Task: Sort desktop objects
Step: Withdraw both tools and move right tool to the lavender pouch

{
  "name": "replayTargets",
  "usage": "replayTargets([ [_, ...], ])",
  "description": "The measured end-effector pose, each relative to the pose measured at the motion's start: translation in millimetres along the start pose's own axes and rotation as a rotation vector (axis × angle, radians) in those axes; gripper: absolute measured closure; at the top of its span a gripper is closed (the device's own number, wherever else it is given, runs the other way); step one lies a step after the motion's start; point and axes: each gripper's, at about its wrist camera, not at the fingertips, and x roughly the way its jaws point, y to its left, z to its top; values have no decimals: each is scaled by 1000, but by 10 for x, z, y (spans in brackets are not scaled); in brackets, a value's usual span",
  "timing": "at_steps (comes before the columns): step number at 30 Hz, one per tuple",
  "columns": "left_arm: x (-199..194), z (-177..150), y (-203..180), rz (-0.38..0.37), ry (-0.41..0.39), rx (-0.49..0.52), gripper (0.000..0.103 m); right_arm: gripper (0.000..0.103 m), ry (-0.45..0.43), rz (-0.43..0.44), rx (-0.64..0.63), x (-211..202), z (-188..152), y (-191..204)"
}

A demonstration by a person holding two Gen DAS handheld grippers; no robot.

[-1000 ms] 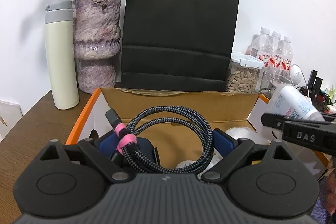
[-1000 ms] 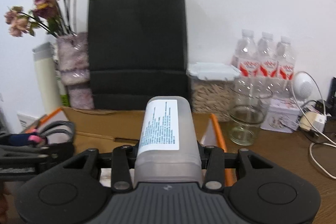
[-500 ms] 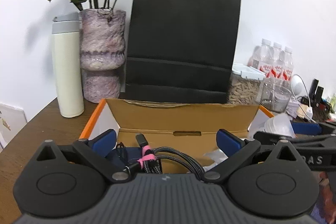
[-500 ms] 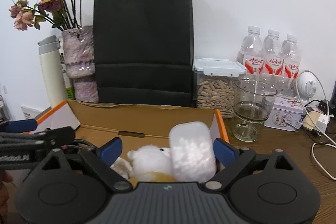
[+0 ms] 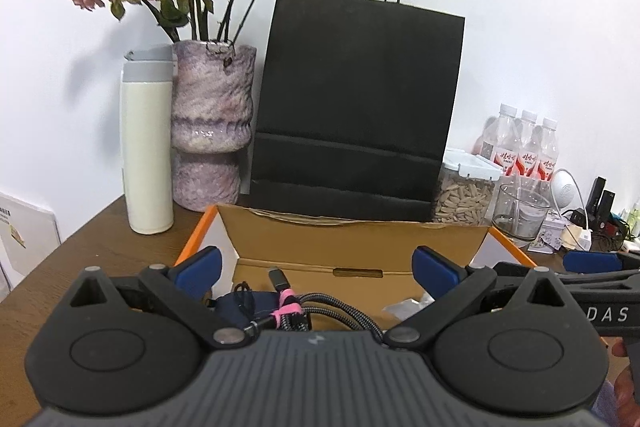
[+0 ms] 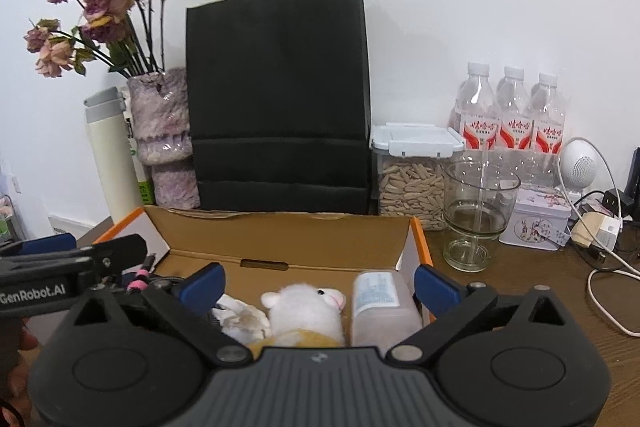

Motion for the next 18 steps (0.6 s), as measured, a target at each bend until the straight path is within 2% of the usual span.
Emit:
replayTargets([
  [11, -453, -208, 84, 12, -18, -6, 0, 2, -90, -26, -10, -546, -155, 44],
  [18, -717, -384, 74, 17, -4, 5, 0, 2, -81, -39, -15, -856, -404, -3],
])
